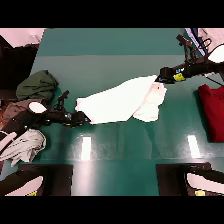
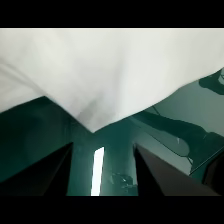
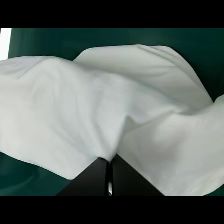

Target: Fold the shirts.

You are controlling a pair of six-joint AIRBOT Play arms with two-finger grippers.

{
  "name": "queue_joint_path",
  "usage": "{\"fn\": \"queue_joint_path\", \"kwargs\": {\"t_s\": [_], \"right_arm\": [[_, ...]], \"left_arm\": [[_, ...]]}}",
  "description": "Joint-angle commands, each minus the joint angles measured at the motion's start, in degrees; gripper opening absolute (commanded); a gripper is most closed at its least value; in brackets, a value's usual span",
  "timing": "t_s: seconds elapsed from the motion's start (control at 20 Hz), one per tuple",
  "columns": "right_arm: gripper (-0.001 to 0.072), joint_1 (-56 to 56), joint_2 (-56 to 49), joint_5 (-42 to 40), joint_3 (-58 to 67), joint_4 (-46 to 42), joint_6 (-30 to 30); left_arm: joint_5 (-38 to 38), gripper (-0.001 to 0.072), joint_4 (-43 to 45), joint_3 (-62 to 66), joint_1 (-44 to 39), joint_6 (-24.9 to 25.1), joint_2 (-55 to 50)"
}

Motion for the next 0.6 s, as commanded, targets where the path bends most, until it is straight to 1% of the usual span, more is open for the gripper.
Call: {"fn": "queue_joint_path", "kwargs": {"t_s": [0.0, 0.1, 0.2, 0.3, 0.35, 0.4, 0.45, 0.5, 0.55], "right_arm": [[0.0015, -0.02, -0.02, 0.04, 0.07, -0.02, 0.0], [0.0016, -0.02, -0.02, 0.24, 0.07, 0.0, 0.0], [0.0016, -0.02, -0.02, 0.83, 0.07, -0.04, 0.0], [0.0016, -0.02, -0.02, 1.16, 0.07, -0.04, 0.0], [0.0016, -0.02, -0.02, 1.2, 0.07, -0.04, 0.0], [0.0015, -0.02, -0.02, 1.25, 0.07, -0.04, 0.0], [0.0016, -0.02, -0.02, 1.27, 0.09, -0.04, 0.0], [0.0016, -0.02, 0.04, 1.27, 0.09, -0.04, 0.0], [0.0016, -0.02, 0.26, 1.25, 0.09, -0.04, -0.02]], "left_arm": [[8.35, 0.0458, -4.48, -2.45, -4.7, 2.29, -0.81], [12.31, 0.0458, -5.95, -2.38, -7.45, 2.05, -2.21], [13.55, 0.0457, -7.13, -2.38, -7.98, 1.66, -3.48], [16.09, 0.0457, -7.76, -2.34, -7.98, 0.02, -3.56], [17.03, 0.0405, -8.04, -2.21, -7.98, -0.83, -3.56], [17.59, 0.0229, -8.68, -2.08, -7.98, -0.7, -3.56], [17.49, 0.0079, -9.35, -1.95, -7.98, -0.68, -3.56], [16.65, 0.0026, -9.79, -1.6, -7.98, -0.52, -3.56], [15.21, 0.0025, -9.79, -0.9, -7.96, -0.26, -3.41]]}}
